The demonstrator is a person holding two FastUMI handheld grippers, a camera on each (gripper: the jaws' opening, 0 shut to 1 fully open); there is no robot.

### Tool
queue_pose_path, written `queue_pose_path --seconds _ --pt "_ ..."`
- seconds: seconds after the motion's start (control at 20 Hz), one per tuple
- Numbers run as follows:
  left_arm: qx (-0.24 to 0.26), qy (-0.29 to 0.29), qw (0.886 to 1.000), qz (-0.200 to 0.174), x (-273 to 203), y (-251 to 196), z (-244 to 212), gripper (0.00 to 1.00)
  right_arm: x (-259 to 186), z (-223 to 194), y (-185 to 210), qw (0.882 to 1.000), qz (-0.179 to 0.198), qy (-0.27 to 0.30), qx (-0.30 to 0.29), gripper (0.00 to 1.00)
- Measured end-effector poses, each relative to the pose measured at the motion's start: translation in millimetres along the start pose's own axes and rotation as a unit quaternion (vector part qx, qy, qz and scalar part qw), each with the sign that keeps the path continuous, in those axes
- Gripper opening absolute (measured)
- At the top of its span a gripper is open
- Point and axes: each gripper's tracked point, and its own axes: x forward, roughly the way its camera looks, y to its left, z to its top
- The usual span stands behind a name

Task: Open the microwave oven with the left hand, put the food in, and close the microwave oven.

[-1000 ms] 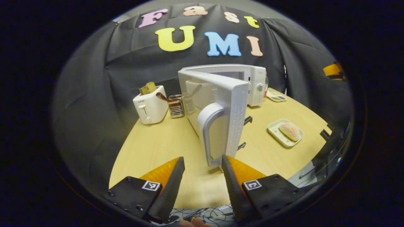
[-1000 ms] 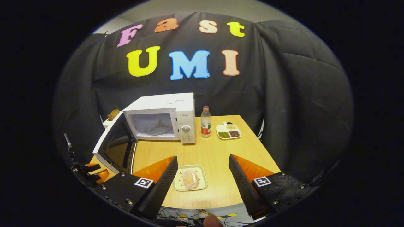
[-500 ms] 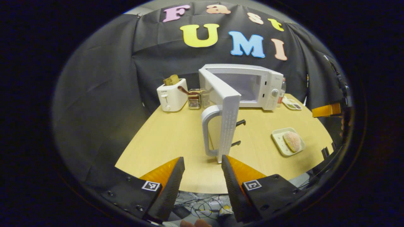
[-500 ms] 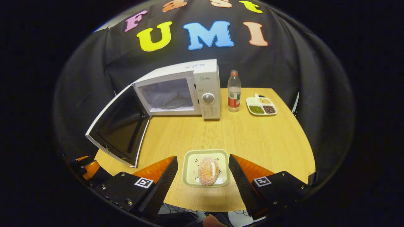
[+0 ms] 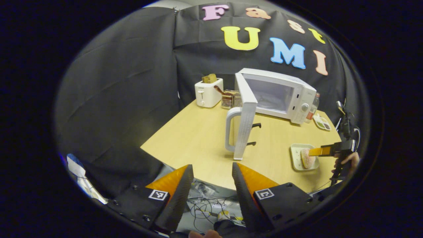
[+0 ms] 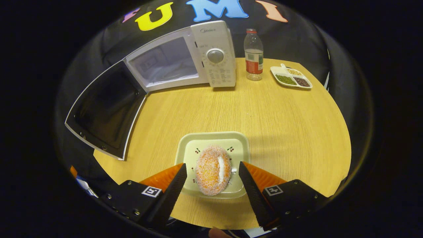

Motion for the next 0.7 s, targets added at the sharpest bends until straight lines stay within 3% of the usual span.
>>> queue_pose_path --seconds 0.1,0.45,0.5,0.7 --pt "-0.007 -0.005 1.0 0.012 -11 8 1 0.8 14 -5 -1 1.0 -0.004 0.014 0.0 0.91" --pt "-0.05 -0.017 0.999 0.01 -25 37 -5 0.8 34 -12 -5 0.999 -0.036 0.035 0.012 0.88" --pt "-0.052 -0.022 0.998 0.006 -24 42 -4 0.8 33 -9 -5 0.999 -0.04 0.032 0.012 0.77" --pt "-0.028 -0.045 0.998 -0.017 -24 57 4 0.8 26 -4 2 0.998 -0.047 0.032 0.041 0.71"
